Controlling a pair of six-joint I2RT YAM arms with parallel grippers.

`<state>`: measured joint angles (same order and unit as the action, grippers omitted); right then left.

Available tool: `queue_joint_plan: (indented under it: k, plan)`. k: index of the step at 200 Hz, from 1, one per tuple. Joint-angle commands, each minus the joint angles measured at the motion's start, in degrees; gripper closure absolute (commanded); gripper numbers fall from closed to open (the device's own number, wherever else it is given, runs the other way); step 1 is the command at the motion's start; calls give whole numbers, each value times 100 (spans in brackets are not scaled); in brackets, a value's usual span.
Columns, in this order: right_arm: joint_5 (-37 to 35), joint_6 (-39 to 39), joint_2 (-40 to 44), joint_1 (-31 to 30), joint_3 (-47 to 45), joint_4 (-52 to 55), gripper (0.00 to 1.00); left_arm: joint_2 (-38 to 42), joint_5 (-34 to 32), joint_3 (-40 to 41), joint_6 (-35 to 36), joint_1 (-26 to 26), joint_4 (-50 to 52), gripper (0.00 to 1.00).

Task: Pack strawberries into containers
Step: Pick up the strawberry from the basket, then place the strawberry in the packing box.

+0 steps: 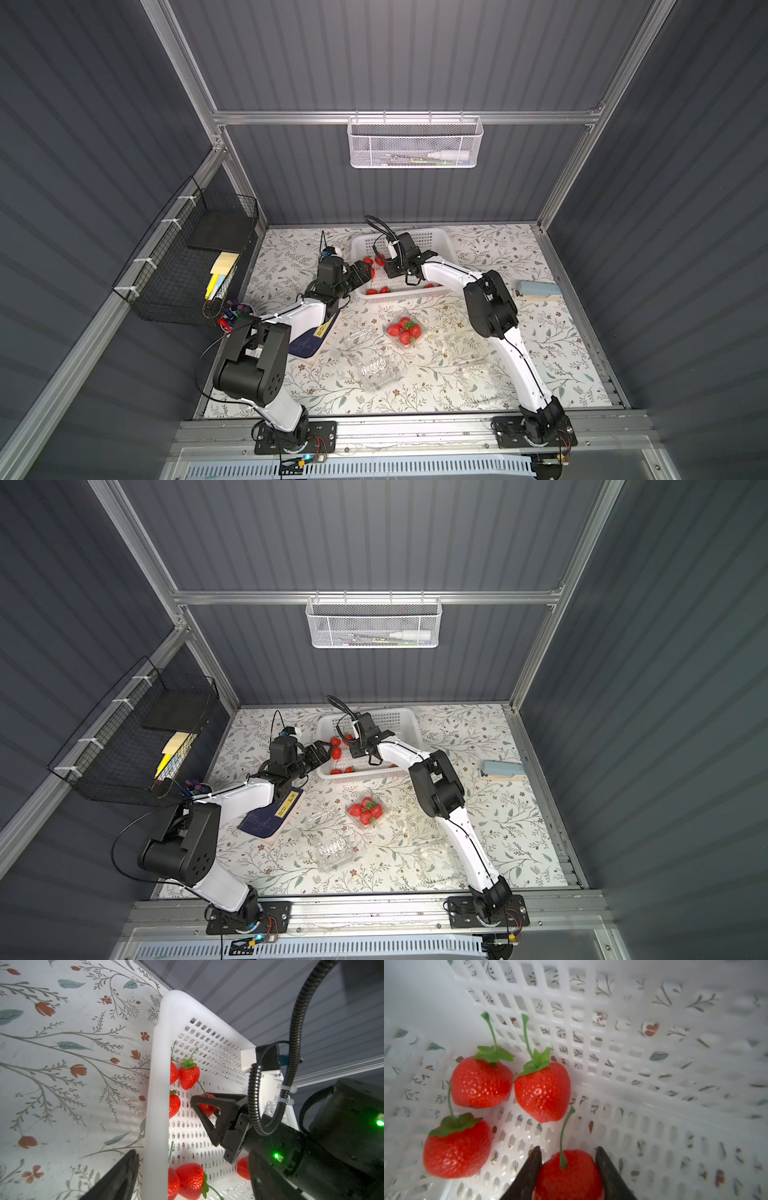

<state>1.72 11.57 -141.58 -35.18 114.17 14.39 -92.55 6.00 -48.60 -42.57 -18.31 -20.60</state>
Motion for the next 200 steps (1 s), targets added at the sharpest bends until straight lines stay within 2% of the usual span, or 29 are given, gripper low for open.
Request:
queue_joint_plan:
  k: [1,66,85,100,116,149,175,192,200]
  plan:
    - [101,64,526,66,-277,-131,74,193,-66,-137,137,19,126,16]
    - [623,226,1659,143,-1046,-112,81,355,-90,-207,139,13,224,16]
    - [970,399,2156,121,-1204,298,82,507,-184,-322,138,18,393,16]
    - [1023,503,2718,4,-1706,344,82,723,-429,-305,72,33,552,14]
    - [951,411,3442,-264,-2502,160,82,988,-614,-133,-85,62,659,13]
    - [1283,293,4538,-1071,-3981,94,82,1444,-915,60,-205,168,1053,11]
    - [1563,435,4861,-1743,-4774,211,82,1839,-1360,95,-389,277,1455,8]
    - [1574,485,4815,-2081,-5088,238,82,2120,-1558,164,-533,361,1654,6]
    - [1819,506,4749,-2192,-5189,237,83,2251,-1609,200,-580,411,1709,5]
